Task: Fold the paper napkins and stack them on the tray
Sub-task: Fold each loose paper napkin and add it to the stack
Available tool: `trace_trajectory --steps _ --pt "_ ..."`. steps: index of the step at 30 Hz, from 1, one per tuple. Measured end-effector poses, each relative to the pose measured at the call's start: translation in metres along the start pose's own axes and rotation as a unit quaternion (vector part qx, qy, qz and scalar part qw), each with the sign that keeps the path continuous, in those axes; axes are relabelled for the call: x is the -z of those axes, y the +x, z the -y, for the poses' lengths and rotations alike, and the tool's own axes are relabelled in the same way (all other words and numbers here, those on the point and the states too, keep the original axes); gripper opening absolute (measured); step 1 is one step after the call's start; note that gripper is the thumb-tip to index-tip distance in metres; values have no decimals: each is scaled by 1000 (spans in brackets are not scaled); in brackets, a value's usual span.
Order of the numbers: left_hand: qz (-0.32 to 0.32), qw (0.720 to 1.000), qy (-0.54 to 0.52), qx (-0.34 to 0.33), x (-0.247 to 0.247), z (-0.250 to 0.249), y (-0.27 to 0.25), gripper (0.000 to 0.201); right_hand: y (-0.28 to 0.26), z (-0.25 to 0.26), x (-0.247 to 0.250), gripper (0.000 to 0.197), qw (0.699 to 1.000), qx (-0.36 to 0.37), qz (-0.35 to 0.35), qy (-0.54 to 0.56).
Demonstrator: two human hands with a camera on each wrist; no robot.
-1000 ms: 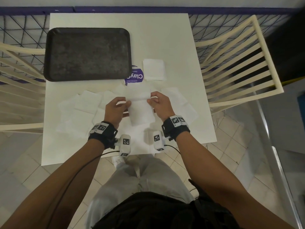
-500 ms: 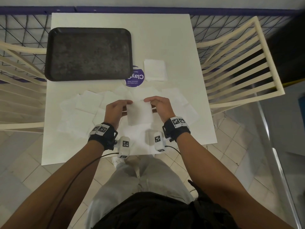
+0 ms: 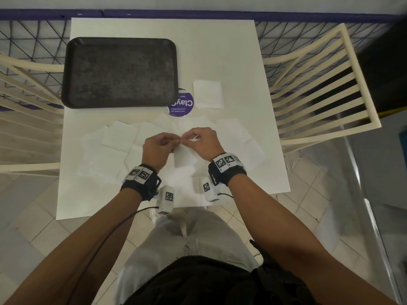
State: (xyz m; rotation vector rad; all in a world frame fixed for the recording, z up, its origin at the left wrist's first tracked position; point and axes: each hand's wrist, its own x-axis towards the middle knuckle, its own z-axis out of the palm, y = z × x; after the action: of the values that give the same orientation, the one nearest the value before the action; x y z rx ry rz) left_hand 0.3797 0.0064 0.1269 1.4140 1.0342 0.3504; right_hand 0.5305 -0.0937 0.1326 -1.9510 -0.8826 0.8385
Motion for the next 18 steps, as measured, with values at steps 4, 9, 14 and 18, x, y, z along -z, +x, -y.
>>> trace_trajectory --steps 4,9,14,18 --pt "-11 999 49 -11 4 6 3 1 2 -2 1 10 1000 -19 3 -13" --pt "-45 996 71 -22 8 7 4 3 6 -10 20 6 999 -48 -9 15" --pt "-45 996 69 -41 2 6 1 5 6 -11 21 9 996 -57 -43 59" --pt "-10 999 52 10 3 8 0 31 7 -11 18 10 993 -57 -63 79"
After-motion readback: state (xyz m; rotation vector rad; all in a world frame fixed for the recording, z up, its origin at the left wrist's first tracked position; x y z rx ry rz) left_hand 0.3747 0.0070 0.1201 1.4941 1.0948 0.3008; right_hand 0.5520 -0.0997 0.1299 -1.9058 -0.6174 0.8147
